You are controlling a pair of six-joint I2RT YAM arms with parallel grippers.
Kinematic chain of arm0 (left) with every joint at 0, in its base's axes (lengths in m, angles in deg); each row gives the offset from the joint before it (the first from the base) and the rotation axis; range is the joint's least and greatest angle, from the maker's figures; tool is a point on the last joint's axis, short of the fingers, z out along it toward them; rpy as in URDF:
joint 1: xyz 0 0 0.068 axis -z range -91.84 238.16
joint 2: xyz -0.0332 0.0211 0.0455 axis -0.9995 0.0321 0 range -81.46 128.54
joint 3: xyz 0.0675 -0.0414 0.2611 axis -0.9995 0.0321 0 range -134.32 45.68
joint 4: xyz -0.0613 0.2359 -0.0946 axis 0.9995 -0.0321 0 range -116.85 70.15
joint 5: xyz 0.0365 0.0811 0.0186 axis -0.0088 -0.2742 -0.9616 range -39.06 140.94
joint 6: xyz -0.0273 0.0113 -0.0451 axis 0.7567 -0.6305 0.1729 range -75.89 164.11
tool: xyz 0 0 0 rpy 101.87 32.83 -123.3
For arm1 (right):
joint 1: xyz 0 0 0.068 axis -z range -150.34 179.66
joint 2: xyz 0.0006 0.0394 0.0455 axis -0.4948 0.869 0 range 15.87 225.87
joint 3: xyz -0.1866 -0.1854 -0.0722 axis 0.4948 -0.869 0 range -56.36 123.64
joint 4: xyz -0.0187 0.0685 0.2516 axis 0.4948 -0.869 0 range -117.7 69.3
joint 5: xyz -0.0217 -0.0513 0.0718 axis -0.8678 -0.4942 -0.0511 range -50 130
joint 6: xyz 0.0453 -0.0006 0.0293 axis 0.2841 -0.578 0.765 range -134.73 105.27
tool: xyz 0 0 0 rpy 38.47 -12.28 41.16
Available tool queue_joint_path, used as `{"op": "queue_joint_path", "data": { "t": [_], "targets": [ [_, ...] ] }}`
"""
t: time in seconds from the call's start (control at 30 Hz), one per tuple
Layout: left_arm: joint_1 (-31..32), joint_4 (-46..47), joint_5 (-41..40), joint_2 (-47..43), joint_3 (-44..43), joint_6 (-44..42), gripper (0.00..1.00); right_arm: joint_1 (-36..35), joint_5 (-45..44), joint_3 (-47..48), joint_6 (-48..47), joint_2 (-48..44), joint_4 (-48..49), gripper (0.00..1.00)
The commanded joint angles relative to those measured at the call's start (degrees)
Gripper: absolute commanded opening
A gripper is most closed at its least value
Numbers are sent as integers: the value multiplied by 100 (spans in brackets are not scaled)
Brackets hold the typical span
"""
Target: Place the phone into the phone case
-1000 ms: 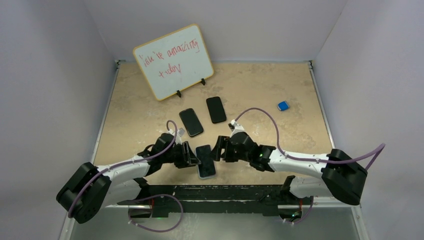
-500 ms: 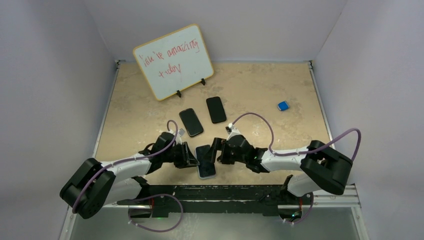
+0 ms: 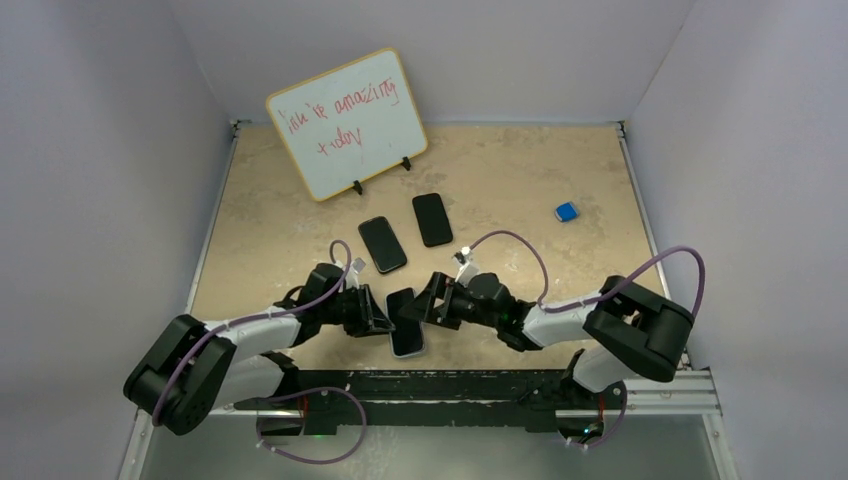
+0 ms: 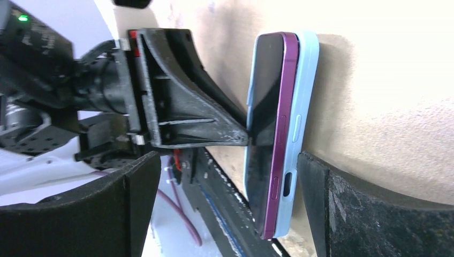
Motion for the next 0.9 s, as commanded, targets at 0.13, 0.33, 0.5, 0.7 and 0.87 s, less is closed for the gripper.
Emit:
{"op": "queue_joint_path", "data": {
  "t": [0.13,0.33,0.5,0.7,0.87],
  "targets": [
    [-10,159,374,1,-42,-232,26,-33,405,-220,732,360,2921,96],
    [-7,99,330,-49,-79,-304,27,-33,701,-205,1001,1124,3761,93],
    [-9,-63,241,-49,-152,-374,26,-32,702,-222,921,1288,3571,81],
    [-7,-207,149,-61,-196,-425,26,-26,671,-306,873,1281,3383,42],
    [-8,-266,112,-143,-209,-426,26,-33,667,-256,813,1307,3167,25]
  ]
}}
